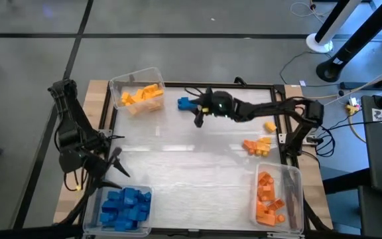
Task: Sort blocks
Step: Put the yellow game piece into the top transparent bin
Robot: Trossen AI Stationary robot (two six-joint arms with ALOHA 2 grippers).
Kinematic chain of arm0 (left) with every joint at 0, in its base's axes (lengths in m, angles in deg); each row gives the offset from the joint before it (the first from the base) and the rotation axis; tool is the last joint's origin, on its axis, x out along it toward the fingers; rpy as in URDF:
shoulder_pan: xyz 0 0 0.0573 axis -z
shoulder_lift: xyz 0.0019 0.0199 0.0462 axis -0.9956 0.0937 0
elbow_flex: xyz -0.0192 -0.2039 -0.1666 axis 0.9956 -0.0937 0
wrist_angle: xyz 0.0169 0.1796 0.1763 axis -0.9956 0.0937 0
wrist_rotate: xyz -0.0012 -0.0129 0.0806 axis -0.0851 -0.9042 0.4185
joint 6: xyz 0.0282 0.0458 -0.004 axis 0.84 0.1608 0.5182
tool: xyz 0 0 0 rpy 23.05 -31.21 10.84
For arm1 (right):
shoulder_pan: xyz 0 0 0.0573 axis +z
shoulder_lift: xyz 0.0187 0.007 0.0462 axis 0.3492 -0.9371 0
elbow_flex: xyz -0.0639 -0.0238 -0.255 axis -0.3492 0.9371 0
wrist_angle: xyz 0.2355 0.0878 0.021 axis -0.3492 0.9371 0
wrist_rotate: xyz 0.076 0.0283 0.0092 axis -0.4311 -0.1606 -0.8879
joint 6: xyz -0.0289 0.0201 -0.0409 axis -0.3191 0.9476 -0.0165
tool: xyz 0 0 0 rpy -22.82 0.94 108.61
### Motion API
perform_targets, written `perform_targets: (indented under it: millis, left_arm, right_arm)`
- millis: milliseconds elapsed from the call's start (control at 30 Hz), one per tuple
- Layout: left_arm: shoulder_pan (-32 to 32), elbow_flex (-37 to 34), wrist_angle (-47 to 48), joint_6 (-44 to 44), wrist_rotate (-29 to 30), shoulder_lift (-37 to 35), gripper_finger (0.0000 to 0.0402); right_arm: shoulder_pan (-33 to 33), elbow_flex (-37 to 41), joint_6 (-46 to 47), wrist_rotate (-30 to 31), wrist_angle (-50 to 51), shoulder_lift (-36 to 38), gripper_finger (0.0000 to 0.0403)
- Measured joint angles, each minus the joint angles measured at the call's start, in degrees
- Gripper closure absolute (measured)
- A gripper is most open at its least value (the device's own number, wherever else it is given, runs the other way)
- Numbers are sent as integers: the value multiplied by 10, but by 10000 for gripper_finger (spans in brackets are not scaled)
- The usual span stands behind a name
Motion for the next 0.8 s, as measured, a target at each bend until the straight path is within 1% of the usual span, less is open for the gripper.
perform_targets:
  millis: [100,200,267,367,433,600,733,800]
  left_arm:
    - [0,0,24,-23,39,-3,192]
    - [-5,0,42,-48,82,-10,192]
    - [-13,0,53,-61,88,-20,192]
    - [-25,0,77,-74,89,-36,192]
    - [-34,0,97,-82,90,-45,192]
    - [-56,0,138,-97,90,-57,192]
    - [-70,0,152,-95,89,-57,192]
    - [-75,0,152,-90,89,-57,192]
  right_arm:
    - [-14,-77,-78,-18,117,0,244]
    - [-26,-174,-162,-1,287,-5,244]
    - [-36,-234,-205,19,394,-13,244]
    - [-57,-299,-238,29,504,-23,244]
    - [-72,-319,-239,29,544,-24,244]
    - [-106,-321,-239,16,591,-24,244]
    - [-118,-321,-239,4,613,-36,244]
    - [-120,-320,-240,0,607,-45,244]
